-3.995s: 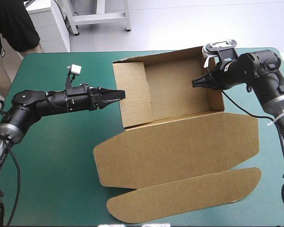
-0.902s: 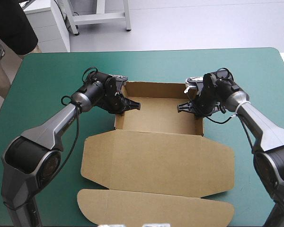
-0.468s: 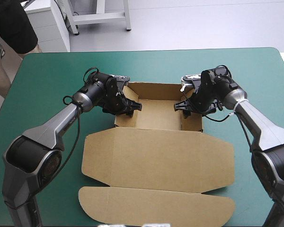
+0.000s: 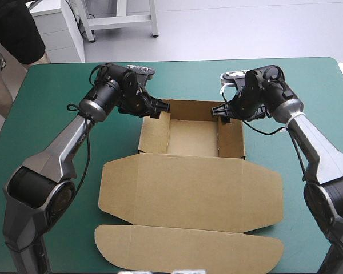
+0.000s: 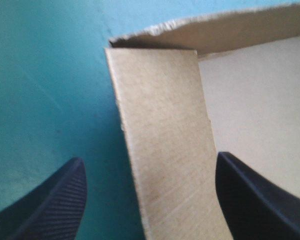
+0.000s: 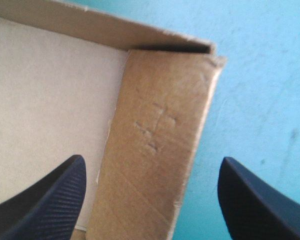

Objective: Fold the box

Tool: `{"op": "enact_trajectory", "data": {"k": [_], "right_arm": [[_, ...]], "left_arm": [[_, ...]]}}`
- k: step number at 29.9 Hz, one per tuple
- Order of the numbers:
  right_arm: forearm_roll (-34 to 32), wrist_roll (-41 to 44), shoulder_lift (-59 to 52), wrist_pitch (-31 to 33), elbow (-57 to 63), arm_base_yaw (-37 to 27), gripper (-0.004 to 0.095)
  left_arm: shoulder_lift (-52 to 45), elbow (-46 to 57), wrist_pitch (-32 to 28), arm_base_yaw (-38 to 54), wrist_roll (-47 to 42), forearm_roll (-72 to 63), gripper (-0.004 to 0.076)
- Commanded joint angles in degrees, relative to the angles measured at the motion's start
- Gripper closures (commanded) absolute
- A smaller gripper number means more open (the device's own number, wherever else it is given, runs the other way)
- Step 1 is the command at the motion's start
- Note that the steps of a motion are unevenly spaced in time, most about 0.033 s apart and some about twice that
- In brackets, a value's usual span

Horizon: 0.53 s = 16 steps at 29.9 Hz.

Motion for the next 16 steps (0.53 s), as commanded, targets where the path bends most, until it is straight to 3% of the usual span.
{"op": "enact_trajectory", "data": {"k": [1, 4, 7, 16], "right_arm": [[-1.96, 0.43, -4.99, -0.35, -4.68, -0.17, 0.0228], [-2.64, 0.76, -7.82, 0.9, -5.73, -0.17, 0.0228], [-4.38, 0.76, -10.85, 4.44, -5.73, -0.17, 0.0228], [-3.38, 1.42, -14.52, 5.13, -4.96, -0.17, 0.0228]], "left_arm": [[-3.25, -7.6, 4.15, -0.22, 0.55, 3.36, 0.0262], [-5.06, -9.69, 4.15, -0.22, 0.55, 3.8, 0.0417], [-7.92, -9.38, 4.15, -0.22, 0.55, 3.67, 0.0724], [-21.2, 4.52, 4.15, -0.32, 3.8, 5.17, 0.0724]]}}
